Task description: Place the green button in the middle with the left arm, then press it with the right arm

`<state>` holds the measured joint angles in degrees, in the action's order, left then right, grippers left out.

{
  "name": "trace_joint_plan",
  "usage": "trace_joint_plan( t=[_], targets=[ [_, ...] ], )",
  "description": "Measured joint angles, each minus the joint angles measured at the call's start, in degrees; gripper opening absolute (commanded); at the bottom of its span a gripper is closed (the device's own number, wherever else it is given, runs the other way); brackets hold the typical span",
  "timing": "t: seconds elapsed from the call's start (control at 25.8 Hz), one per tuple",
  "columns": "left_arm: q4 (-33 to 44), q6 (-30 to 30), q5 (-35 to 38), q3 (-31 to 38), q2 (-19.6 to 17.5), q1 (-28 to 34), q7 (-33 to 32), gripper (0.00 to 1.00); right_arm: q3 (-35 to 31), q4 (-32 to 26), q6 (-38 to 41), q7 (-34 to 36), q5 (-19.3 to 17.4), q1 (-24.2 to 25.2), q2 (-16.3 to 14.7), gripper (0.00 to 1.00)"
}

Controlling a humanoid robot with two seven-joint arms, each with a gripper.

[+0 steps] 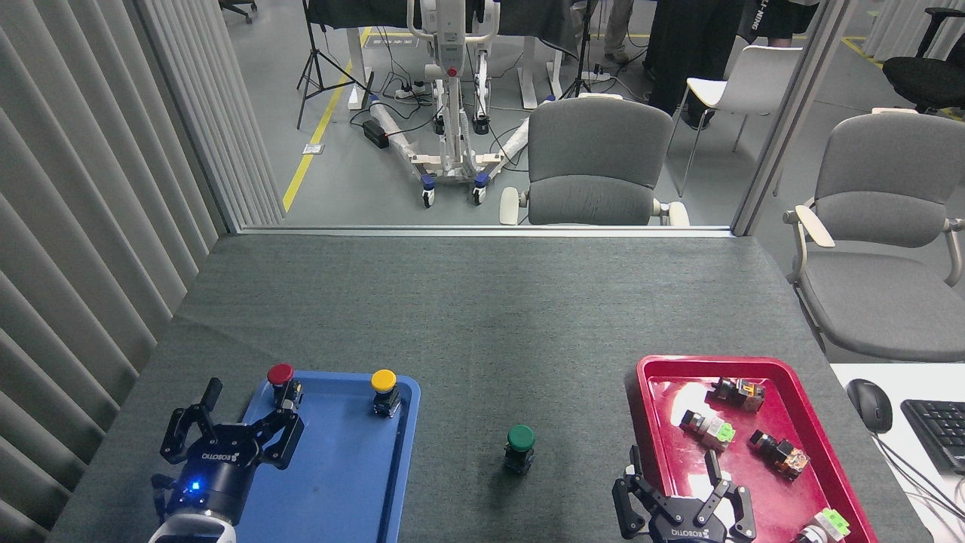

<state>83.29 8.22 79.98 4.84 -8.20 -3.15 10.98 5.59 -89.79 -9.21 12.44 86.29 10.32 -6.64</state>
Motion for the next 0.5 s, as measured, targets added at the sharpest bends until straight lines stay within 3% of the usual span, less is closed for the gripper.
trace_joint_plan(
  t=[0.5],
  targets=[
    [-0.3, -0.2, 0.0, 0.1, -0.1, 0.3, 0.0, 0.99, -0.4, -0.2, 0.3, -0.1, -0.4, 0.2, 0.1, 0.99]
  ],
)
